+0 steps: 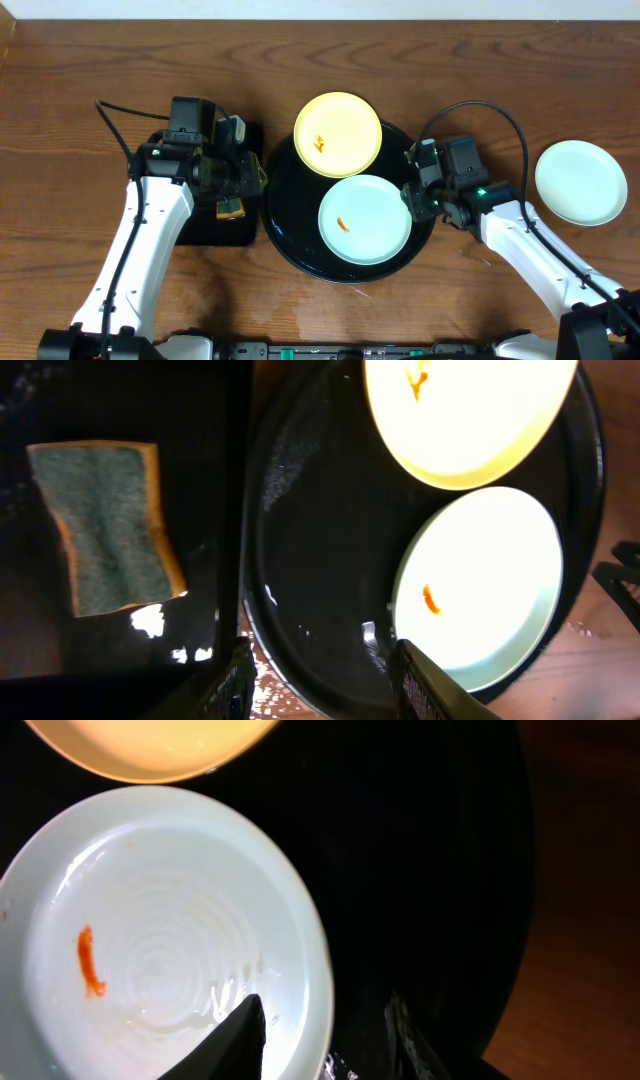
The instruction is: Clean dirty plates on tray and stack at the side
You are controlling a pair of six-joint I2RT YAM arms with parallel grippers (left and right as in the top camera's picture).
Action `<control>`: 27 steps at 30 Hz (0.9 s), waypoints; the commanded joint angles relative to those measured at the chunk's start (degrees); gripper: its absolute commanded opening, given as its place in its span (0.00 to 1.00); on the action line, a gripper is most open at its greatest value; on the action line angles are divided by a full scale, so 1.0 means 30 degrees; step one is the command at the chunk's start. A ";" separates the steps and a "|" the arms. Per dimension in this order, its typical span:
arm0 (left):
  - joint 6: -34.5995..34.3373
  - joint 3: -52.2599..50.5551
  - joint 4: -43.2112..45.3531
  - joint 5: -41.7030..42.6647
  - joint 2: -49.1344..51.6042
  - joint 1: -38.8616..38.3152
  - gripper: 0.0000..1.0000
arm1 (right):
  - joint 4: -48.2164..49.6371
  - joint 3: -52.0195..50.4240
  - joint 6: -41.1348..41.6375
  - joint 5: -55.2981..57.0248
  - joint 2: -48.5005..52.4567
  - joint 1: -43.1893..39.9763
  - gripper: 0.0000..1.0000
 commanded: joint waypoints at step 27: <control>-0.4940 0.0182 0.3264 -0.2018 0.3257 -0.7322 0.46 | 0.1625 0.0284 0.3490 0.0124 0.4437 -0.0372 0.01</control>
